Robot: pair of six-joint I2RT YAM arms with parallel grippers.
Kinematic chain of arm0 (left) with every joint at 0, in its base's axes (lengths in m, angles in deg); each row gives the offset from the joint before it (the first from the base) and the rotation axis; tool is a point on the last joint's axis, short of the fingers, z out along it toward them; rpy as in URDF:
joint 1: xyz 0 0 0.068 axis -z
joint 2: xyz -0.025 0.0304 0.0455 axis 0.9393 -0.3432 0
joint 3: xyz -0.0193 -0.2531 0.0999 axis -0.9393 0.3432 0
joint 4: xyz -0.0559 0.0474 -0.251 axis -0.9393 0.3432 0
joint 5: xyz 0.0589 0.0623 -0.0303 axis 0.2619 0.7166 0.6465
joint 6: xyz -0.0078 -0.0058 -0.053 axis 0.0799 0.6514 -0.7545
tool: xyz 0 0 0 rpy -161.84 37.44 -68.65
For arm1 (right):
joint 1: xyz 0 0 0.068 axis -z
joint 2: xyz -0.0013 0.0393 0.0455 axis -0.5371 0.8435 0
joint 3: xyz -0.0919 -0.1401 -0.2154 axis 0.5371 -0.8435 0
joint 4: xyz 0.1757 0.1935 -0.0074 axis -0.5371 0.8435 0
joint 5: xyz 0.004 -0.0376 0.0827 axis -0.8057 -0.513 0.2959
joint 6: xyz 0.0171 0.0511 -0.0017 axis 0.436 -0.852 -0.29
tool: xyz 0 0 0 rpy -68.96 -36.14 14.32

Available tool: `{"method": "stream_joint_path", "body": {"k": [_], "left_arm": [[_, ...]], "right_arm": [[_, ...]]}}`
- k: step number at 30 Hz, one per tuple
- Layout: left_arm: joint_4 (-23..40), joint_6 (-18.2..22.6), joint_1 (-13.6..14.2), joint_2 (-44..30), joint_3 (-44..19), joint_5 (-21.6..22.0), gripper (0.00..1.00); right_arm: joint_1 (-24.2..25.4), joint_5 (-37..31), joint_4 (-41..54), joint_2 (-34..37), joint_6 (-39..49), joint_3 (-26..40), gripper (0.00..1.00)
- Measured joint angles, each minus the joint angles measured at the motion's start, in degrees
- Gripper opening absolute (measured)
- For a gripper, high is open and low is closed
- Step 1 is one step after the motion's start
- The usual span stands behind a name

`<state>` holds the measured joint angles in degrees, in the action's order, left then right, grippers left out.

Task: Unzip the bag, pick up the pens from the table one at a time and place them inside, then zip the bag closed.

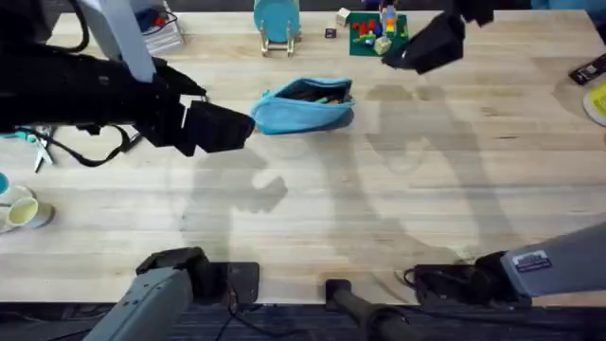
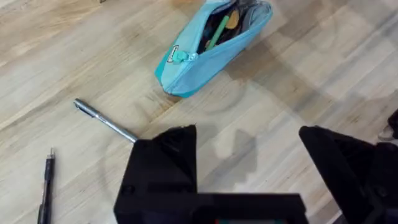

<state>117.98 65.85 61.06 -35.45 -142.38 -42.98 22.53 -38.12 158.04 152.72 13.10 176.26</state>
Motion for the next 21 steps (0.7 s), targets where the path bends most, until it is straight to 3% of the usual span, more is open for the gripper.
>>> {"method": "stream_joint_path", "body": {"k": [11, 15, 21], "left_arm": [[0.00, 0.00, 0.00, 0.00, 0.00, 0.00, 0.995], [0.24, 0.00, 0.00, 0.02, 0.00, 0.00, 0.995], [1.77, -0.87, 0.00, 0.00, 0.00, 1.29, 0.995]], "right_arm": [[0.00, -4.24, -8.44, -15.85, -0.47, -22.72, 0.998], [0.00, -4.48, -8.52, -20.02, -4.54, -26.32, 0.998], [-1.31, -4.65, -9.69, -20.44, -17.15, -27.31, 0.998]]}}
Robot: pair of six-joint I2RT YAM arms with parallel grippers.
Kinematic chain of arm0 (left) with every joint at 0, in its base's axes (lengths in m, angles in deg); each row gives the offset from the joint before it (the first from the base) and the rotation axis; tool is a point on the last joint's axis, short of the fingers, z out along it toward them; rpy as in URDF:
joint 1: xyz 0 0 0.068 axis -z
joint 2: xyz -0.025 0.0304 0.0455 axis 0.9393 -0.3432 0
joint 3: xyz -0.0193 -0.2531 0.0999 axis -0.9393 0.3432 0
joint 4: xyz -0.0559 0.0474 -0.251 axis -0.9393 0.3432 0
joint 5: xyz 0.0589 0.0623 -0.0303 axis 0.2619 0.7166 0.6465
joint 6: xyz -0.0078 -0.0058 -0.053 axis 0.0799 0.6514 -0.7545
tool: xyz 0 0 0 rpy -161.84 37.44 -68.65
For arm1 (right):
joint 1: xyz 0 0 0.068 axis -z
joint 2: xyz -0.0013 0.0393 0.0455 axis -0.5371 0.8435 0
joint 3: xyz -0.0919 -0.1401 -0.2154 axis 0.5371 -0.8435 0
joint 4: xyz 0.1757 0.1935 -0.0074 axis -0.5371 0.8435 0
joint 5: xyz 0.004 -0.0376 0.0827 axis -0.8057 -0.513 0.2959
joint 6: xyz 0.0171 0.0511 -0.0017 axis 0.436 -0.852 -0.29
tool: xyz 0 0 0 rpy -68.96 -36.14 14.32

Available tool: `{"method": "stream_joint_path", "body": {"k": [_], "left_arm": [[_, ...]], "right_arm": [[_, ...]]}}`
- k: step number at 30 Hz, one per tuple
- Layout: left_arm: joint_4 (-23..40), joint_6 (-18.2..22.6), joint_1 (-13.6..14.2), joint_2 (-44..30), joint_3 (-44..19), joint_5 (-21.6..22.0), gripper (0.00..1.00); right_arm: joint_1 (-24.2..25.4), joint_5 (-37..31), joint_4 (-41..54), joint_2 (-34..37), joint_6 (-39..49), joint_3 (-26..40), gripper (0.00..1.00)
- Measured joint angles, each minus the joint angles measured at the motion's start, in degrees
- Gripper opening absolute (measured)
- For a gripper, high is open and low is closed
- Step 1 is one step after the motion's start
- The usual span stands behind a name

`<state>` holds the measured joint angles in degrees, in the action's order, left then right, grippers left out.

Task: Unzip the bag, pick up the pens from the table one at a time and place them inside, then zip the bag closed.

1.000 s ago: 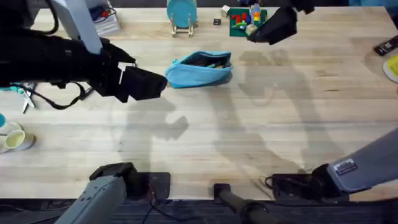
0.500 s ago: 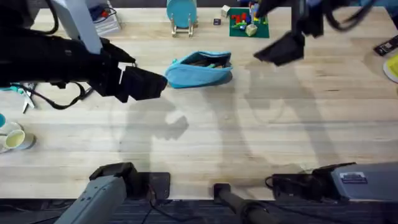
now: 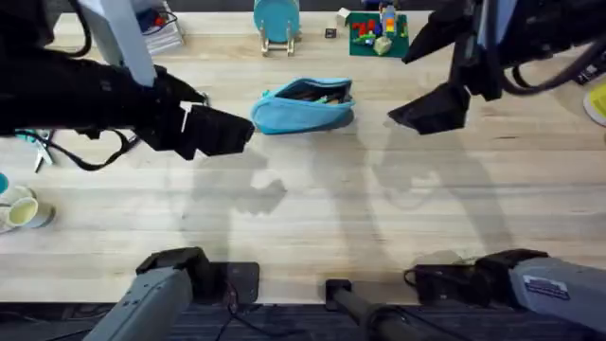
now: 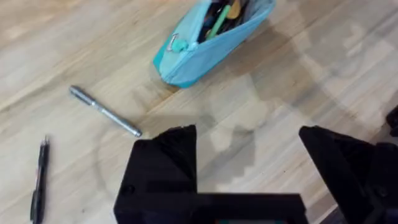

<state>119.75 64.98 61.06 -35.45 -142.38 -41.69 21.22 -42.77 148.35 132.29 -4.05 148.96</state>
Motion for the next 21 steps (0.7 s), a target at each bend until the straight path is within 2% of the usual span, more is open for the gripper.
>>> {"method": "stream_joint_path", "body": {"k": [6, 9, 14, 17, 21], "left_arm": [[0.04, -4.08, 0.00, 0.00, 0.00, 4.13, 0.995], [-0.34, -5.45, 0.00, 0.00, 0.00, 4.98, 0.995], [-3.13, -10.58, 0.00, 0.00, 0.00, 8.10, 0.995], [-5.60, -15.59, 0.00, 0.00, 0.00, 12.13, 0.995], [-8.05, -24.45, 0.00, 0.00, 0.00, 19.37, 0.995]], "right_arm": [[-2.64, 0.00, 0.06, 0.02, -13.33, 0.00, 0.998], [-2.84, 0.00, 0.04, 0.02, -16.07, 0.00, 0.998], [-2.83, 0.00, 0.04, 0.02, -18.10, 0.00, 0.997], [-2.82, 0.00, 0.04, 0.02, -18.65, 0.00, 0.998], [-2.82, 0.00, 0.04, 0.02, -18.98, 0.00, 0.998]]}}
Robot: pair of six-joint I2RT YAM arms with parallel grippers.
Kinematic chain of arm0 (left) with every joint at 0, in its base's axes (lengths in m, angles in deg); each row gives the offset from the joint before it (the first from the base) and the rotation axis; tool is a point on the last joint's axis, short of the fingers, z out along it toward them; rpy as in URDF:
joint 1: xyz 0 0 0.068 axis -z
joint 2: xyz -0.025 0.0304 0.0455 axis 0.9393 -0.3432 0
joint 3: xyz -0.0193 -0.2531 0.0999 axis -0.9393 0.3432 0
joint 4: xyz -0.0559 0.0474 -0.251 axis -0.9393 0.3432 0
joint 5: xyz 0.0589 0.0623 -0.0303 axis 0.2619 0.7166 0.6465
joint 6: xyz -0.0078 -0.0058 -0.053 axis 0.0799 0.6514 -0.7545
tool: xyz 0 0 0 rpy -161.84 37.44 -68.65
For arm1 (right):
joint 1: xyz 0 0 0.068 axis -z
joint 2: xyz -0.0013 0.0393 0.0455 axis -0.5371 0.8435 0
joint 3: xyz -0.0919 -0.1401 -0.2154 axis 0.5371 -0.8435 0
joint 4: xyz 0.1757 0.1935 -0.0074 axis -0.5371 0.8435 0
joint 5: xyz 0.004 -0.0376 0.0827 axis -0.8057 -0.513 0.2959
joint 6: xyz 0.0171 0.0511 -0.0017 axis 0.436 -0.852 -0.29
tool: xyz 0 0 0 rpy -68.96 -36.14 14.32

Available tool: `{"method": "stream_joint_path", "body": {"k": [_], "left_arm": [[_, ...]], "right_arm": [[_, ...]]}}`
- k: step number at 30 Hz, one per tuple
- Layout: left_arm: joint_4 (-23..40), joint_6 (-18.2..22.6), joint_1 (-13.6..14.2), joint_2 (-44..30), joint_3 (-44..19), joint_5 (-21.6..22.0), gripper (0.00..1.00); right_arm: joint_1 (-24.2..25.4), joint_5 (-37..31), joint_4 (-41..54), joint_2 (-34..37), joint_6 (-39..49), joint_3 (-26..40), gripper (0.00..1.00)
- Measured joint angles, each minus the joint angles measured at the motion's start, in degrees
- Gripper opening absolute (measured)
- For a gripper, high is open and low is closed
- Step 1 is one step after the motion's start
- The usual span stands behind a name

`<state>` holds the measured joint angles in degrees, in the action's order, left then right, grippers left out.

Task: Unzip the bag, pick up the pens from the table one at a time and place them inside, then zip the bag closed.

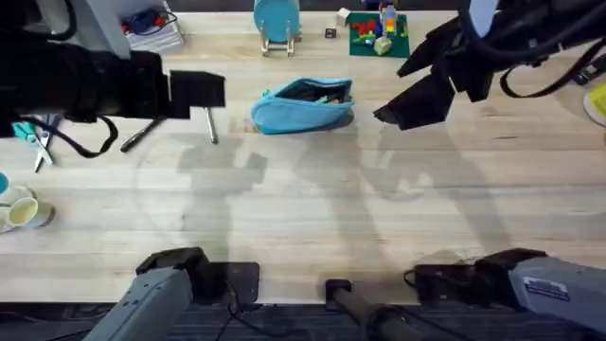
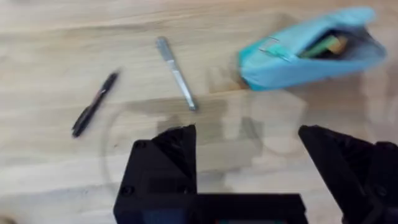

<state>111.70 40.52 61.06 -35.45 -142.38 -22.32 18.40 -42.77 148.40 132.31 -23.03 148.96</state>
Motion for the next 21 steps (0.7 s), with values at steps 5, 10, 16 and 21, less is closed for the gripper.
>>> {"method": "stream_joint_path", "body": {"k": [5, 10, 16, 21], "left_arm": [[-5.17, -7.21, 0.00, -0.17, -0.02, 6.09, 0.995], [-7.30, -12.66, 0.00, -4.12, -0.55, 9.37, 0.995], [-9.21, -15.59, 0.00, -12.63, -0.55, 10.61, 0.995], [-12.11, -16.40, 0.00, -20.25, -0.55, 10.62, 0.995]], "right_arm": [[0.00, 0.00, 0.00, 0.00, -0.05, 0.00, 0.998], [0.00, 0.00, 0.00, -0.01, -0.07, 0.00, 0.997], [0.00, 0.00, 0.00, -0.01, -0.07, 0.00, 0.997], [0.00, 0.00, 0.02, -0.02, -0.07, 0.00, 0.997]]}}
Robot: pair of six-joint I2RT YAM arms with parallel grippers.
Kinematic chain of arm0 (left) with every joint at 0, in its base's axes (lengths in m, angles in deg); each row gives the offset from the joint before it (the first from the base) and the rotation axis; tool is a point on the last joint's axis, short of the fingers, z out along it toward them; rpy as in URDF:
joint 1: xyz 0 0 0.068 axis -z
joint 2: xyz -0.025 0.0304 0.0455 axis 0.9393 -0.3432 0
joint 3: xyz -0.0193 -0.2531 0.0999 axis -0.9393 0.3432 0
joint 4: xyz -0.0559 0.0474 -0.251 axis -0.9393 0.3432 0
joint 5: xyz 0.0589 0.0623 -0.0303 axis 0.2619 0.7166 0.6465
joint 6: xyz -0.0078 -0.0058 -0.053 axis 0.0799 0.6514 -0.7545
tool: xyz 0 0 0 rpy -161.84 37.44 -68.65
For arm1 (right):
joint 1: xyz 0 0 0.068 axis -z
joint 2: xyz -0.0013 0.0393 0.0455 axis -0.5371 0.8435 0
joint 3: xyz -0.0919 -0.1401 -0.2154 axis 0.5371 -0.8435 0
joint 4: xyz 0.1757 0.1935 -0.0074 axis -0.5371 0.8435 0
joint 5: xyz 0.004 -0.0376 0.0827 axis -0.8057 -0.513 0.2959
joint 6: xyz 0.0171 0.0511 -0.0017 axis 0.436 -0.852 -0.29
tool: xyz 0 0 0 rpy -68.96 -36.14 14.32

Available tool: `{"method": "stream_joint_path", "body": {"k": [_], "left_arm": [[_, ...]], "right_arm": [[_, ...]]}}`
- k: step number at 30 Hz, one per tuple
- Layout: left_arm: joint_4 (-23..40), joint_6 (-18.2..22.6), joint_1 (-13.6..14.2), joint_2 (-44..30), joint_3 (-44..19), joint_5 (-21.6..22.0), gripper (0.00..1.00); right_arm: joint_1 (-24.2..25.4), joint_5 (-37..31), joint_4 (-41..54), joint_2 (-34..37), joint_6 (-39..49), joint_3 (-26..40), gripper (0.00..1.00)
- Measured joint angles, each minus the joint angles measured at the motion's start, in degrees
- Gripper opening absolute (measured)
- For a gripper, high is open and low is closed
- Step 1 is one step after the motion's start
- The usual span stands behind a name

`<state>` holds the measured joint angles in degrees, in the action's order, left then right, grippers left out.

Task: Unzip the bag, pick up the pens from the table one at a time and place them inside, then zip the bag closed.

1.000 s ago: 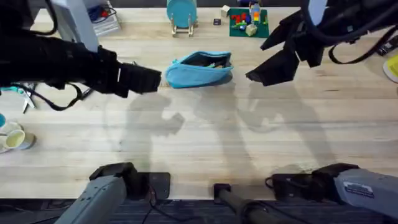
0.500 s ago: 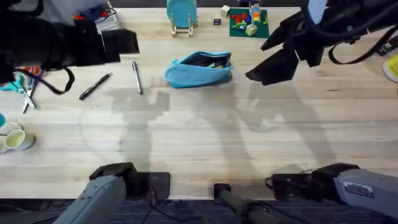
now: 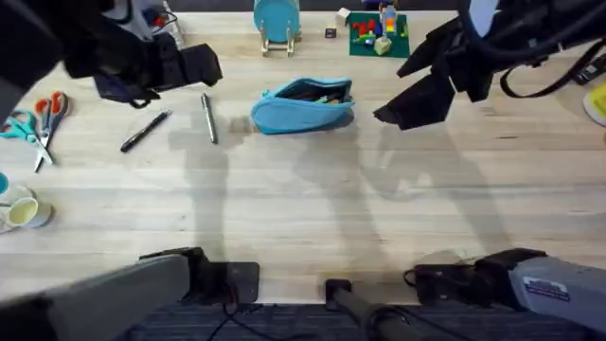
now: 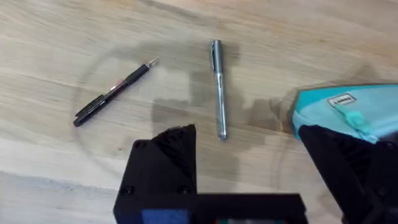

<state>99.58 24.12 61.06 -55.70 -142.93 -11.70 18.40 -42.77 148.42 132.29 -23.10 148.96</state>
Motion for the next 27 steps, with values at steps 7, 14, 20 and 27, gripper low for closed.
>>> {"method": "stream_joint_path", "body": {"k": [7, 14, 20, 27], "left_arm": [[-1.66, -0.23, 0.00, -8.51, 0.00, 0.00, 0.995], [-3.16, -0.24, 0.00, -16.47, 0.00, 0.00, 0.995], [-6.07, -0.24, 0.00, -21.78, 0.00, 0.00, 0.995], [-8.61, -0.24, 0.00, -24.64, -0.12, 0.38, 0.997]], "right_arm": [[-0.01, 0.00, -0.02, 0.02, 0.00, 0.00, 0.998], [0.00, 0.00, -0.02, 0.00, 0.00, 0.00, 0.998], [0.00, 0.00, -0.02, 0.00, 0.00, 0.00, 0.997], [0.00, 0.00, -0.02, 0.02, 0.00, 0.00, 0.997]]}}
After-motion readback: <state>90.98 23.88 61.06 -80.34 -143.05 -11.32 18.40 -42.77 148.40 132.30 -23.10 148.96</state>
